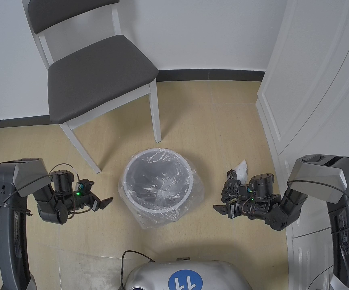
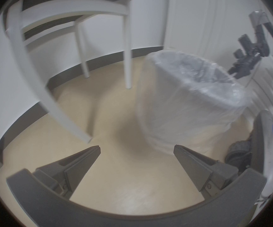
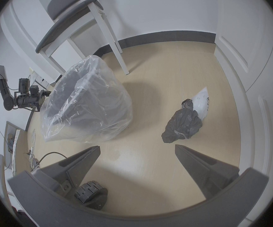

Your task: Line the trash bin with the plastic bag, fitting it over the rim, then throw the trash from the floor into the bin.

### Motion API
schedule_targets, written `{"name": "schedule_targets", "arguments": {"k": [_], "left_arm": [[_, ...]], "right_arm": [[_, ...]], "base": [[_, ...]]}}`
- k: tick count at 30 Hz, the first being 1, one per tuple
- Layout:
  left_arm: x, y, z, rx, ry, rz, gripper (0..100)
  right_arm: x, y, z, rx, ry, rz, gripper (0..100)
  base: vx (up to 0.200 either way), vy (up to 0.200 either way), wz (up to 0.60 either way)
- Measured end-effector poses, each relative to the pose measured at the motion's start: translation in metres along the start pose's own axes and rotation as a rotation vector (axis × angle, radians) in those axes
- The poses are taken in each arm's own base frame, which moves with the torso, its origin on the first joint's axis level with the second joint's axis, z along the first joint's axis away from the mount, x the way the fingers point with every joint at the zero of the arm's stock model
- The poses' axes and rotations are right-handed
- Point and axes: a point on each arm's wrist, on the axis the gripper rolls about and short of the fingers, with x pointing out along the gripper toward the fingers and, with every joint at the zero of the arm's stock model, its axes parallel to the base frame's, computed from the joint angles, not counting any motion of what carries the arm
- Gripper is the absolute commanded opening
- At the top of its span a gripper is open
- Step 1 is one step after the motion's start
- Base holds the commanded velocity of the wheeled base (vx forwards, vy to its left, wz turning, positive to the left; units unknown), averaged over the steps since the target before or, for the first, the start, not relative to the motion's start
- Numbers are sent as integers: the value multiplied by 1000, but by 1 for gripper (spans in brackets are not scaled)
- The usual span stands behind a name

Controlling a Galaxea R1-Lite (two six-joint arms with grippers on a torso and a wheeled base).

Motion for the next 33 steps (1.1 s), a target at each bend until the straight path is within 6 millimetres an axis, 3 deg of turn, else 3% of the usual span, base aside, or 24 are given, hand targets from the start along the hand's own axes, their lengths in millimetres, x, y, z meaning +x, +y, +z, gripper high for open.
{"name": "schedule_targets", "arguments": {"k": [9,15,25,26,33], "left_arm": [[19,-25,11,44,-80,-172,100],[28,-26,16,39,-78,-197,100],[43,-31,26,17,-61,-249,100],[45,-31,27,15,-60,-252,0],[49,-34,32,12,-64,-270,0]], "right_arm": [[-7,-25,3,58,-12,108,100],[-3,-45,12,168,-144,179,100],[11,-58,1,310,-179,222,100],[12,-58,0,312,-176,222,100],[17,-56,-8,335,-155,228,100]], "base": [[0,0,0],[0,0,0],[0,0,0],[0,0,0],[0,0,0]]}}
